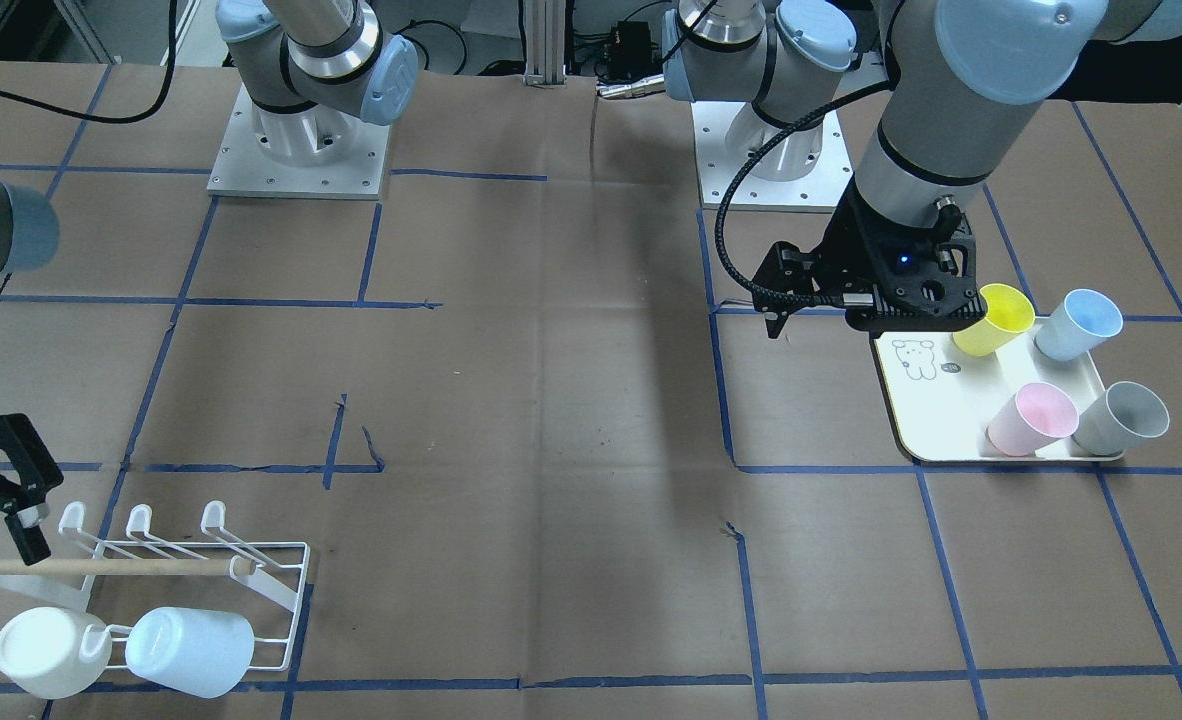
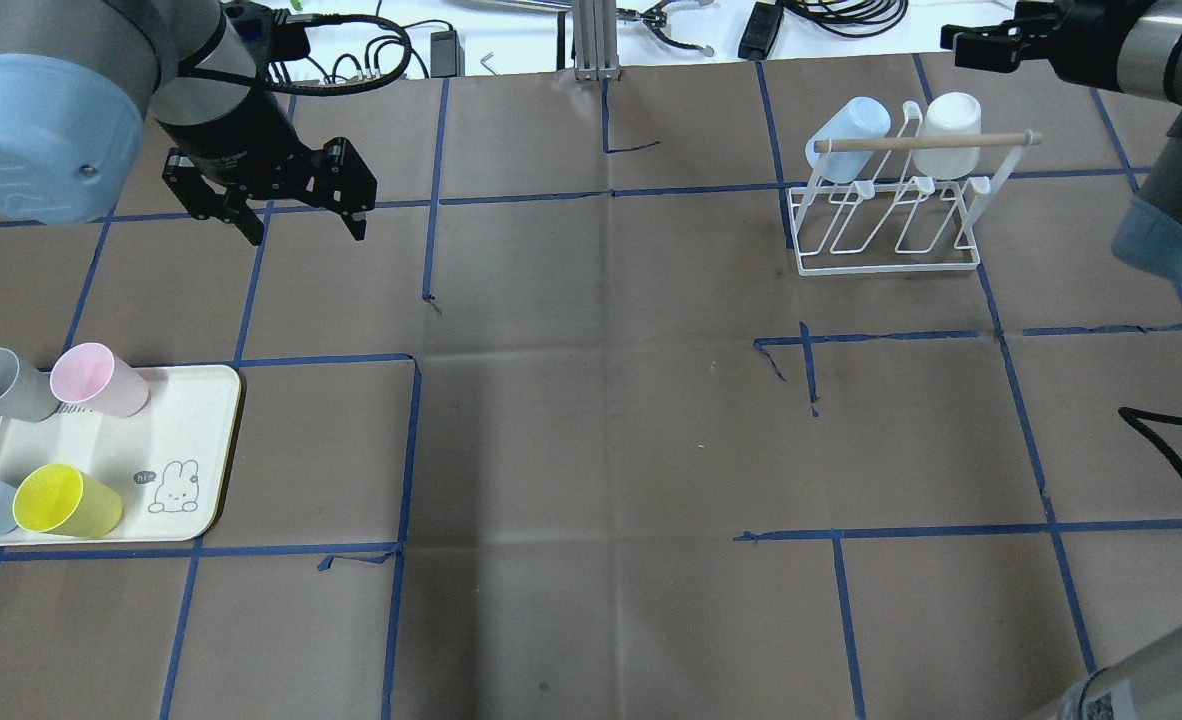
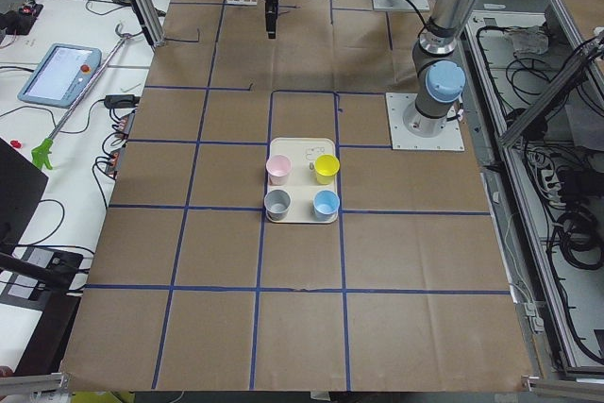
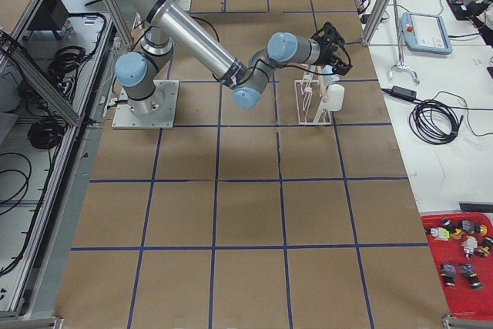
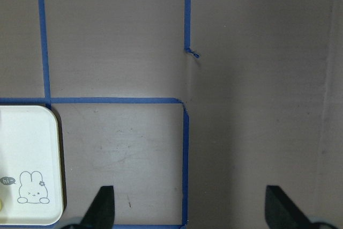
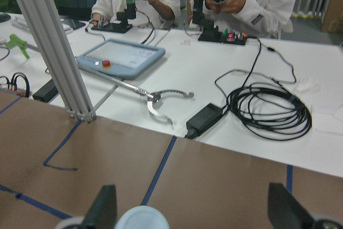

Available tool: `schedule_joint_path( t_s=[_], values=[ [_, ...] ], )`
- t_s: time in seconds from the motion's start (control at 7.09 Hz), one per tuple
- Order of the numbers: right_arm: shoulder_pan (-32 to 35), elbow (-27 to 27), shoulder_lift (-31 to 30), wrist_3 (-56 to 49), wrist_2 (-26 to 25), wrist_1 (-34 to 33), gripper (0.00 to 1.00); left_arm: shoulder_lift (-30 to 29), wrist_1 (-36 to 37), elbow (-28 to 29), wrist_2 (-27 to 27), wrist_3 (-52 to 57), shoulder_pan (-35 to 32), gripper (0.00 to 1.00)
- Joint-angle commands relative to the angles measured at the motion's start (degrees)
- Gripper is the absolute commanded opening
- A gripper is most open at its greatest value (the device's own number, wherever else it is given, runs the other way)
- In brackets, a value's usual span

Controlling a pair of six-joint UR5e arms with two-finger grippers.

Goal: Transfer IKEA cup to right arm and place on rack

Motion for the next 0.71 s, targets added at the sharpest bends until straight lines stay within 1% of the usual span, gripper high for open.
schedule_joint_path(
  t_s=[0.0,0.14,0.28,0.42,0.56],
  values=[
    [4.37,-0.18,-7.27,-0.17,-14.63,20.02,1.0,0.0,0.41,-0.14,0.0,-0.22,0.0,1.0],
    [8.04,-0.18,-9.39,0.09,-20.64,26.27,1.0,0.0,0.41,-0.23,0.0,-0.22,0.0,1.0],
    [11.82,-0.44,-11.15,0.71,-24.27,36.42,1.0,0.08,0.41,-0.4,0.0,-0.3,0.0,1.0],
    [15.52,-2.27,-13.34,6.19,-24.65,46.88,1.0,0.08,0.41,-0.4,0.0,-0.39,0.0,1.0],
    [19.29,-5.33,-14.41,13.82,-28.14,54.38,1.0,0.08,0.41,-0.49,-0.09,-0.39,0.0,1.0]
  ],
)
